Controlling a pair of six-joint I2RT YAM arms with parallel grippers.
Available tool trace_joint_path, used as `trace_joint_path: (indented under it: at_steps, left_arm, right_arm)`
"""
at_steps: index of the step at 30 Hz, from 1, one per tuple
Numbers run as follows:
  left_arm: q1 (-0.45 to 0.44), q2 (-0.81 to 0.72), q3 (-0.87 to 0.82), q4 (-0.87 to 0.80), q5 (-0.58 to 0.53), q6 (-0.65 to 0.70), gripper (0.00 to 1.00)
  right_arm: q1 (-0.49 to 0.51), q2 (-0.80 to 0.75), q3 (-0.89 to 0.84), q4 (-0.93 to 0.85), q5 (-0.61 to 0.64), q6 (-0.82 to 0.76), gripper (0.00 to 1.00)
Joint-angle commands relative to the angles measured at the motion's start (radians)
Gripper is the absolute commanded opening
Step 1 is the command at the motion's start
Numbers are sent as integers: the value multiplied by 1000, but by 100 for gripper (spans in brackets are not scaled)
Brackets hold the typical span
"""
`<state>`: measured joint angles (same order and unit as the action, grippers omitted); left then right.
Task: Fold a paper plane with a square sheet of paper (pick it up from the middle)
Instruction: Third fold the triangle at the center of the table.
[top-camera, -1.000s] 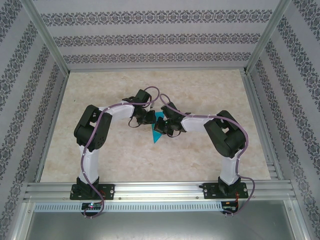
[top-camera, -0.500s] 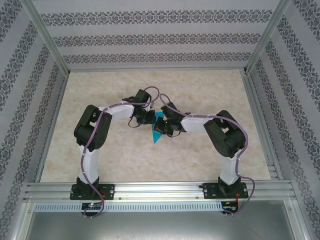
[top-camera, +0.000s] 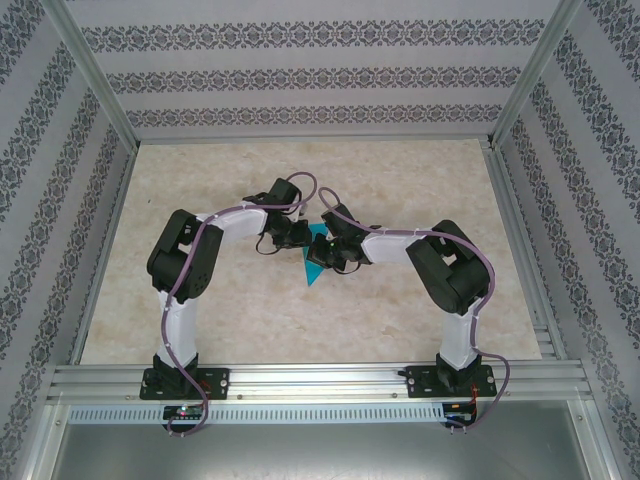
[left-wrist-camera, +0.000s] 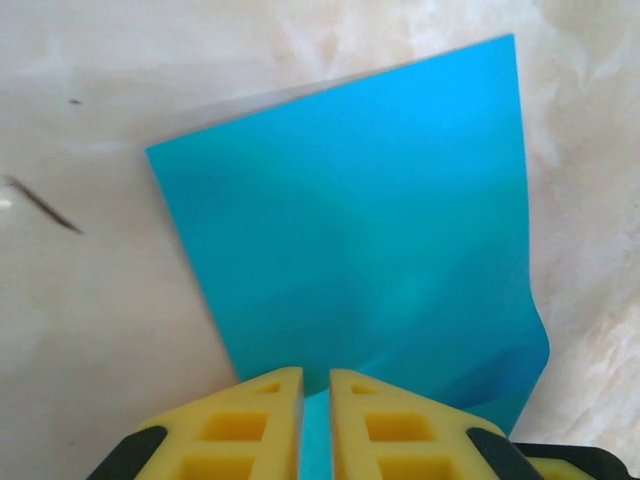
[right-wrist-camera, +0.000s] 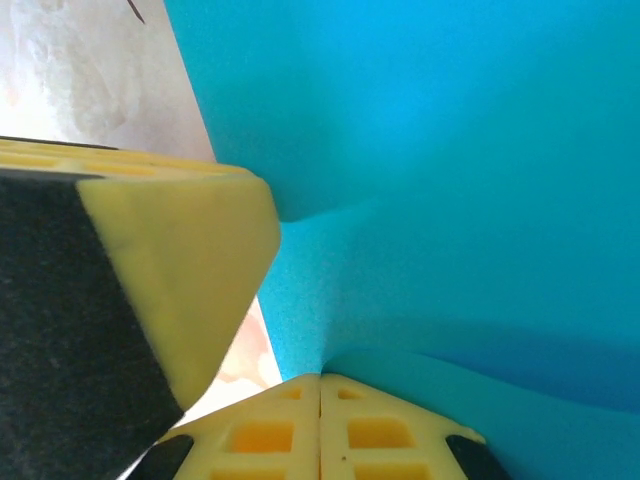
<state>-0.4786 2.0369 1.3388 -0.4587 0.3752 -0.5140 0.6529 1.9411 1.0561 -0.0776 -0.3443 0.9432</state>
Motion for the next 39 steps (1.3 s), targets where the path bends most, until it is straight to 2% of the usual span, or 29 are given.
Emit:
trace_joint_path:
  at_steps: [1, 5, 10, 13, 26, 32, 39]
  left_arm:
    - [50, -78, -33, 27, -13, -68, 19]
    - [97, -131, -89, 62, -17, -115, 20]
    - [143, -162, -142, 87, -10, -139, 20]
    - [156, -171, -160, 94, -4, -143, 20]
    - [161, -181, -202, 147, 99, -154, 20]
    - [160, -178, -232, 185, 149, -167, 19]
    - [157, -183, -262, 222, 201, -177, 18]
  right_arm:
    - [4, 41, 16, -10, 19, -20, 9]
    - [6, 44, 14, -17, 23, -21, 15]
    - [6, 42, 3, -7, 13, -12, 30]
    - [5, 36, -5, 0, 15, -10, 34]
    - [-4, 27, -37, 53, -5, -7, 33]
    - [-10, 28, -53, 67, -12, -2, 23]
    - [-15, 22, -72, 78, -18, -2, 20]
